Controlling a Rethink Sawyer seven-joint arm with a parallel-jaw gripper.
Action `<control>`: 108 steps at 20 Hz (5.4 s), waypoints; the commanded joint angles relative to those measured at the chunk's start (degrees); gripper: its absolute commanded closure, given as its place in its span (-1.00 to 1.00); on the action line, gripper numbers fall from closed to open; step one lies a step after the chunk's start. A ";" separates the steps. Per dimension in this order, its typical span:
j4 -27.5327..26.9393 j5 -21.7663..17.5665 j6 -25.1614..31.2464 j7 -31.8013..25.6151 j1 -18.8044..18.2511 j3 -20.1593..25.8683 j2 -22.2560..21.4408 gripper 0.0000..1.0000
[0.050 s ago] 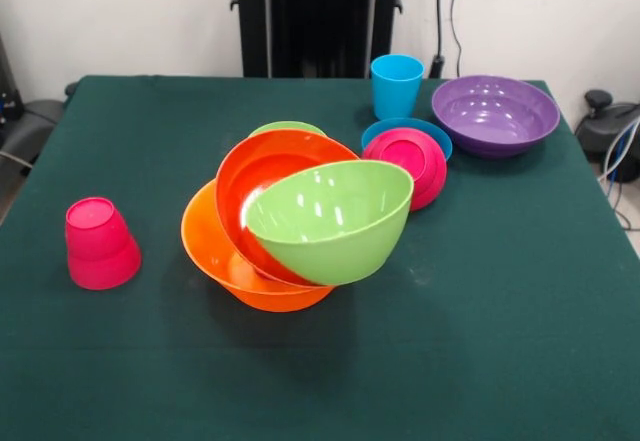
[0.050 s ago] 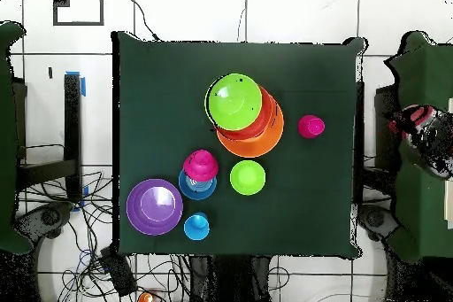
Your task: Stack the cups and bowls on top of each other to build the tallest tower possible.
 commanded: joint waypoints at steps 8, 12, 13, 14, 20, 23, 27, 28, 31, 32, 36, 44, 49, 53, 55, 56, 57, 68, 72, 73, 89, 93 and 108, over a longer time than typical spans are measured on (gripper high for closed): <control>-6.58 -9.31 -2.01 -17.05 1.99 7.26 12.23 -1.00; -8.29 -11.19 -4.03 -16.92 1.93 7.96 14.99 -1.00; -9.38 -11.88 -4.59 -16.97 2.05 8.01 16.26 -1.00; -9.89 -12.30 -4.79 -16.93 2.07 8.15 16.85 -1.00; -13.97 -14.64 -5.31 -17.75 2.14 9.02 20.92 -1.00; -15.31 -15.58 -5.75 -17.72 2.15 9.33 22.34 -1.00; -15.58 -16.25 -5.74 -17.27 2.04 9.85 22.73 -1.00; -15.89 -16.45 -5.65 -17.19 2.09 9.93 22.89 -1.00; -16.55 -17.02 -5.44 -16.86 2.31 9.96 23.28 -1.00; -16.73 -17.17 -5.40 -16.83 2.33 10.03 23.37 -1.00; -18.85 -18.09 -5.74 -17.23 2.72 10.59 25.24 -1.00; -23.81 -19.76 -7.19 -18.34 4.18 10.87 31.09 -1.00; -24.92 -19.82 -6.74 -18.87 4.56 11.14 33.27 -1.00; -26.09 -20.27 -5.60 -18.08 5.23 10.98 34.09 -1.00; -24.85 -20.32 -5.28 -16.44 5.70 10.52 33.31 -1.00; -23.74 -20.19 -5.06 -15.51 5.83 10.31 32.47 -1.00; -21.75 -19.77 -4.76 -13.42 6.28 9.86 30.72 -1.00; -10.27 -15.24 -4.61 6.41 13.51 5.14 19.42 -1.00; -10.60 -14.10 -4.76 8.71 15.61 3.54 19.01 -1.00; -10.61 -13.73 -4.72 9.01 16.01 3.20 18.87 -1.00; 8.86 -5.32 -11.15 12.03 16.94 0.14 5.57 -1.00; 19.71 -2.60 -13.18 13.43 17.98 -1.40 -3.41 -1.00; 31.91 -5.75 -34.46 26.85 38.29 -16.57 -4.04 -1.00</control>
